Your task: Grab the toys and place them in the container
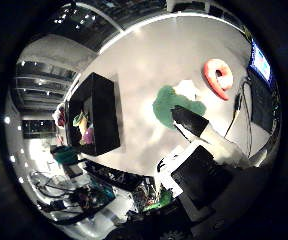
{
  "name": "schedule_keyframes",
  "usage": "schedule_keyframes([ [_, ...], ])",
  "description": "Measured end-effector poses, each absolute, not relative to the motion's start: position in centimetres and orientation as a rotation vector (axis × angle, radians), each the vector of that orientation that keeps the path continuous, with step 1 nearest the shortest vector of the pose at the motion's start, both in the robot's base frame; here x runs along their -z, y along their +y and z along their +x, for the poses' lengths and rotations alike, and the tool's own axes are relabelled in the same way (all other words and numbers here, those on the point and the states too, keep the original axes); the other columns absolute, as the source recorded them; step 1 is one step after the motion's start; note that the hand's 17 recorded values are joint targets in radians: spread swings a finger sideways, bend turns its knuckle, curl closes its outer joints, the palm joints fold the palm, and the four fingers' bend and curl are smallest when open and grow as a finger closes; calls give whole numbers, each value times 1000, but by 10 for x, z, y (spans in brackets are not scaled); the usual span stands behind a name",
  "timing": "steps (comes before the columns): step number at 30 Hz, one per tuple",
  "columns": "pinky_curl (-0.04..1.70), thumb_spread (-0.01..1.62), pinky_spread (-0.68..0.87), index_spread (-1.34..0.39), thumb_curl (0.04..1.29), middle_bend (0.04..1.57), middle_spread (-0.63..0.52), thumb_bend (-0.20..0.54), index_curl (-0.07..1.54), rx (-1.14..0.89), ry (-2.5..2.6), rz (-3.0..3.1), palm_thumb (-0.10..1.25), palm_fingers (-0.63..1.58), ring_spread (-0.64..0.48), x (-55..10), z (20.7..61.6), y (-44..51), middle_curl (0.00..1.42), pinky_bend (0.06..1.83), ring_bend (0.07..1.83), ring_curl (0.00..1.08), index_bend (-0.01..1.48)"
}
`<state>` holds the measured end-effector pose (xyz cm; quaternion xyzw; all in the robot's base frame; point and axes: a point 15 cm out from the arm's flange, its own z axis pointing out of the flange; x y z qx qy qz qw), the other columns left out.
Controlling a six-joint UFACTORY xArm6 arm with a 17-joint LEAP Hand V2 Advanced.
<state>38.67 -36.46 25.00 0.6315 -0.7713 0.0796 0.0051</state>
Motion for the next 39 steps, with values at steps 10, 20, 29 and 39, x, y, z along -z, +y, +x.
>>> schedule_keyframes([
  [10, 323, 995, 378, -341, 342, 241, -5, -39, 262, -43, -2308, 2016, 627, 210, 116, -181, 392, -358, 349, 304, 263, 242, 144],
  [20, 318, 937, 362, -291, 297, 195, 55, -38, 277, 140, -2215, 2018, 456, 125, 168, -130, 415, -368, 331, 302, 205, 237, 166],
  [29, 315, 913, 348, -243, 293, 205, 83, -32, 275, 280, -2139, 1981, 417, 143, 166, -98, 414, -383, 333, 292, 220, 251, 153],
  [39, 315, 902, 347, -219, 295, 230, 79, -33, 266, 293, -2133, 1977, 405, 174, 159, -105, 409, -383, 336, 293, 241, 263, 148],
])
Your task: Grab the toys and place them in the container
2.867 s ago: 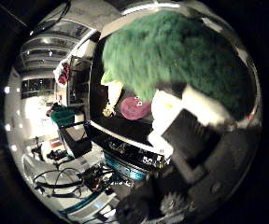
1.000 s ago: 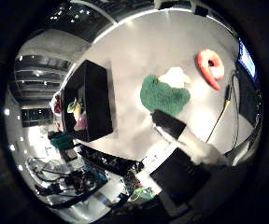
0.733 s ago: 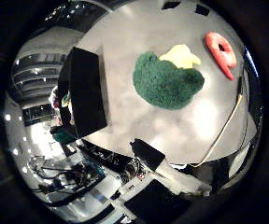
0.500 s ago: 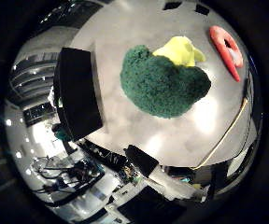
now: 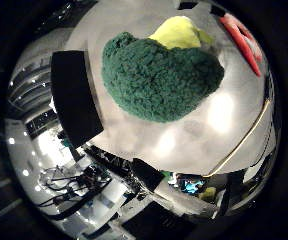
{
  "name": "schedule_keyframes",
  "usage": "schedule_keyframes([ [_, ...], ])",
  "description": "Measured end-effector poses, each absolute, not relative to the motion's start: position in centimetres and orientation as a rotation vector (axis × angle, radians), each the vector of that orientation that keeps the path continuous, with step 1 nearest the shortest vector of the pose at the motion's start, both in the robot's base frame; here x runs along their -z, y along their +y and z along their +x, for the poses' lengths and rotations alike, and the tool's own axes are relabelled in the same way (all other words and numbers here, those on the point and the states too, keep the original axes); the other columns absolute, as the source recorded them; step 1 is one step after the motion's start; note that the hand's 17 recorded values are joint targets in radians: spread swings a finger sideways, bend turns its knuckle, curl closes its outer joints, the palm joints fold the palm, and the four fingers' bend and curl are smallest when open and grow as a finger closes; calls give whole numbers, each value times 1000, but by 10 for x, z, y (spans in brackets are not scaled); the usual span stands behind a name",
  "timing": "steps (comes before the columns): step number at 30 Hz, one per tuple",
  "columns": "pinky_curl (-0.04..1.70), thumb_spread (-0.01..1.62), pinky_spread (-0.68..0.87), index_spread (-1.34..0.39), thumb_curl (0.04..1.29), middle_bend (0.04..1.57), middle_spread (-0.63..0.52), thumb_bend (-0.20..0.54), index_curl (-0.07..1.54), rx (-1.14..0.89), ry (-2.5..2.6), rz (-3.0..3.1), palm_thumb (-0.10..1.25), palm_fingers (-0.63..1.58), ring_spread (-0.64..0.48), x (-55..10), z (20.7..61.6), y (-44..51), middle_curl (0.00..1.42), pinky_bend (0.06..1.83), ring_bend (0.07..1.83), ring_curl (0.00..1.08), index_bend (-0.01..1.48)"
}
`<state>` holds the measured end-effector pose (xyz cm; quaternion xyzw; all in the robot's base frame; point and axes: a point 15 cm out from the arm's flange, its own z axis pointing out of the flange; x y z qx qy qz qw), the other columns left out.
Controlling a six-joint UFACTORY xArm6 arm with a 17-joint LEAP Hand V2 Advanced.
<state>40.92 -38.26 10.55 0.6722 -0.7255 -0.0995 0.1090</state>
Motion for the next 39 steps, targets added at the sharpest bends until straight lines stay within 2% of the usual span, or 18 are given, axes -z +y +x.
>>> schedule_keyframes([
  [15, 312, 908, 320, -185, 299, 284, 52, -29, 251, 376, -2096, 1999, 425, 255, 94, -84, 409, -352, 343, 325, 377, 278, 152],
  [18, 300, 916, 302, -182, 302, 368, 14, -24, 242, 397, -2095, 1990, 451, 343, 37, -77, 406, -345, 366, 314, 438, 282, 136],
  [20, 302, 925, 239, -185, 304, 422, -27, -23, 233, 402, -2092, 1990, 472, 440, -20, -75, 406, -341, 383, 345, 528, 303, 138],
  [22, 304, 934, 135, -210, 307, 498, -80, -18, 225, 422, -2090, 1990, 501, 653, -91, -70, 404, -336, 410, 401, 680, 337, 142],
  [23, 300, 939, 85, -222, 309, 515, -99, -18, 220, 427, -2093, 1993, 515, 675, -119, -67, 403, -333, 418, 426, 724, 346, 141],
  [24, 319, 943, -28, -253, 311, 574, -135, -19, 222, 422, -2097, 1996, 536, 849, -169, -65, 404, -332, 444, 523, 814, 381, 159],
  [26, 346, 949, -183, -301, 314, 644, -170, -18, 237, 387, -2105, 2009, 566, 1069, -205, -66, 410, -333, 480, 643, 886, 411, 193],
  [28, 397, 957, -306, -349, 320, 718, -188, -12, 295, 382, -2105, 2015, 608, 1274, -221, -67, 412, -331, 520, 757, 931, 447, 290],
  [29, 408, 956, -335, -359, 320, 747, -192, -15, 309, 376, -2103, 2019, 619, 1257, -226, -69, 414, -331, 533, 785, 946, 456, 311],
  [30, 430, 958, -364, -373, 324, 810, -186, -14, 346, 371, -2102, 2022, 641, 1347, -226, -70, 415, -331, 556, 827, 971, 468, 389],
  [33, 465, 963, -371, -365, 338, 887, -176, 8, 425, 346, -2110, 2026, 721, 1446, -217, -80, 418, -331, 585, 893, 1018, 487, 583],
  [35, 487, 965, -367, -347, 348, 928, -167, 15, 469, 335, -2122, 2030, 770, 1435, -212, -88, 418, -329, 599, 933, 1059, 501, 680],
  [36, 528, 968, -347, -321, 374, 1009, -153, 37, 532, 321, -2131, 2033, 868, 1416, -203, -94, 418, -329, 624, 1016, 1132, 526, 802],
  [38, 552, 968, -335, -309, 390, 1049, -146, 40, 559, 265, -2158, 2042, 905, 1387, -197, -110, 422, -330, 636, 1057, 1170, 539, 854],
  [39, 579, 956, -319, -290, 428, 1105, -139, 57, 593, 235, -2170, 2046, 972, 1364, -191, -117, 425, -331, 650, 1104, 1222, 555, 922],
])
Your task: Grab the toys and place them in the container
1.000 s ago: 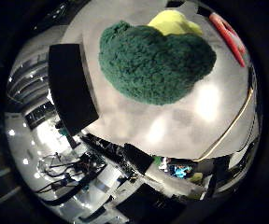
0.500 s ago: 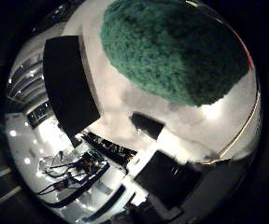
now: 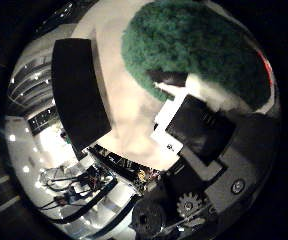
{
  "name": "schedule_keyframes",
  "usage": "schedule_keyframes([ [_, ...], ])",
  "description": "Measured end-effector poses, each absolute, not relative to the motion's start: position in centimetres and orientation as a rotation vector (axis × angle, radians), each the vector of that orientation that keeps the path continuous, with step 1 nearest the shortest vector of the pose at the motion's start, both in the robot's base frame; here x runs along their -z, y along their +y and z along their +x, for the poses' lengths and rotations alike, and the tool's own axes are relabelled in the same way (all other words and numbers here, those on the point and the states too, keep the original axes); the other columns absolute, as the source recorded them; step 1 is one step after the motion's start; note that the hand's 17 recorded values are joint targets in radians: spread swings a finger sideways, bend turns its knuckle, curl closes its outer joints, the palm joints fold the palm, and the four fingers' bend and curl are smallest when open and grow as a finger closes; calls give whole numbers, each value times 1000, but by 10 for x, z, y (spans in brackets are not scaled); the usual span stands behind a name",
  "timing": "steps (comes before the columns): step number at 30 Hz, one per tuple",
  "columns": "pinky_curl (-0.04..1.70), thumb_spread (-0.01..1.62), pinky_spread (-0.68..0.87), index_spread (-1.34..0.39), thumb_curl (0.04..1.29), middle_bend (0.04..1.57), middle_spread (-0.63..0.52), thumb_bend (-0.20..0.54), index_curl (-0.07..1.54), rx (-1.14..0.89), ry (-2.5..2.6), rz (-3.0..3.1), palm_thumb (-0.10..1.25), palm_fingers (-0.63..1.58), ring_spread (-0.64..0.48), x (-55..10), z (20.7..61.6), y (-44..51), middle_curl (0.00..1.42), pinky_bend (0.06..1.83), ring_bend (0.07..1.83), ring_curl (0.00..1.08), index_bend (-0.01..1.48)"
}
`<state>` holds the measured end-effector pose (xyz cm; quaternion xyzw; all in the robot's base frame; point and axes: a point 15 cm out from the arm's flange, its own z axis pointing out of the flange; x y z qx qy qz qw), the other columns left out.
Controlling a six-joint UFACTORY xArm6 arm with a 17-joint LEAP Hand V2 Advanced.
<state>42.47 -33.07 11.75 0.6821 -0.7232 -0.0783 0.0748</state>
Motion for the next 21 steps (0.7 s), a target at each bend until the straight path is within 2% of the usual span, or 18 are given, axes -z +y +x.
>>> schedule_keyframes([
  [3, 645, 908, -279, -261, 502, 1192, -126, 29, 646, 166, -2184, 2056, 1031, 1274, -178, -144, 428, -331, 668, 1192, 1310, 582, 1016],
  [10, 718, 850, -240, -241, 595, 1264, -102, -13, 681, 81, -2190, 2098, 1064, 1214, -171, -217, 434, -304, 668, 1240, 1374, 593, 1064],
  [16, 778, 824, -225, -234, 661, 1303, -94, -18, 701, 3, -2162, 2205, 1050, 1193, -170, -276, 437, -242, 653, 1233, 1404, 589, 1080],
  [21, 819, 815, -224, -233, 699, 1317, -93, -18, 708, -39, -2107, 2319, 1034, 1185, -169, -308, 437, -155, 642, 1217, 1415, 585, 1083],
])
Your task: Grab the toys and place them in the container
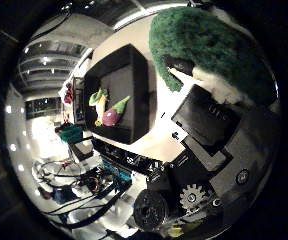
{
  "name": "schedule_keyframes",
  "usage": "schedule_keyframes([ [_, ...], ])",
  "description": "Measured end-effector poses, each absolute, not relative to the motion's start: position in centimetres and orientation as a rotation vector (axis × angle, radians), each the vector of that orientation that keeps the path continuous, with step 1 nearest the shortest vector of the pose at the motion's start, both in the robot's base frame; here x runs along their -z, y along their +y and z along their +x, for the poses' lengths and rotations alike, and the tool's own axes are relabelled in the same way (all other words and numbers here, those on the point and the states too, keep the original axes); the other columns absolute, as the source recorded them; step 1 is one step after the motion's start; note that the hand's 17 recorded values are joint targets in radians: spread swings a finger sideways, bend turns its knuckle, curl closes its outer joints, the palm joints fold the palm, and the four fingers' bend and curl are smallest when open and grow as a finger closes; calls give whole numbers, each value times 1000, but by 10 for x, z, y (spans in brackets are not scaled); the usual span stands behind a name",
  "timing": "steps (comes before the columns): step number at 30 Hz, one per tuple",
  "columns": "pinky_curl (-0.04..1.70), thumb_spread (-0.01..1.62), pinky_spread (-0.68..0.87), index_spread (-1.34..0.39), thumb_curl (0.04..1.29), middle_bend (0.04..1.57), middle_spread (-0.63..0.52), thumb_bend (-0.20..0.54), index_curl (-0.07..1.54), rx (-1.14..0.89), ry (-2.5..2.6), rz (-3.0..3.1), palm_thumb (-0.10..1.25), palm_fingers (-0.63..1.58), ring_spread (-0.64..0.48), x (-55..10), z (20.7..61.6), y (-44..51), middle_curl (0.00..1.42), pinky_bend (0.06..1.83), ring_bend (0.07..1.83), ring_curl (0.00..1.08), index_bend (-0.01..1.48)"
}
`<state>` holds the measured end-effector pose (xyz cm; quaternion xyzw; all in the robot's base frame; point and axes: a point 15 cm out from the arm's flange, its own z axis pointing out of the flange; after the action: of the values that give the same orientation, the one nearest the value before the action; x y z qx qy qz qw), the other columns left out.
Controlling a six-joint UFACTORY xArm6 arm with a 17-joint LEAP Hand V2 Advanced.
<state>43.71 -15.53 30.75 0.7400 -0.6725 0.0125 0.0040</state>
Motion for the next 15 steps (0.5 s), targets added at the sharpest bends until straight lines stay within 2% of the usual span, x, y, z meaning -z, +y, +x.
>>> schedule_keyframes([
  [10, 868, 810, -229, -233, 744, 1326, -92, -18, 714, 13, -1973, 2605, 1031, 1185, -168, -320, 448, 40, 630, 1188, 1420, 578, 1080],
  [15, 889, 820, -232, -233, 751, 1333, -91, -21, 718, -39, -1913, 2754, 1014, 1183, -169, -325, 461, 116, 625, 1177, 1427, 577, 1067],
])
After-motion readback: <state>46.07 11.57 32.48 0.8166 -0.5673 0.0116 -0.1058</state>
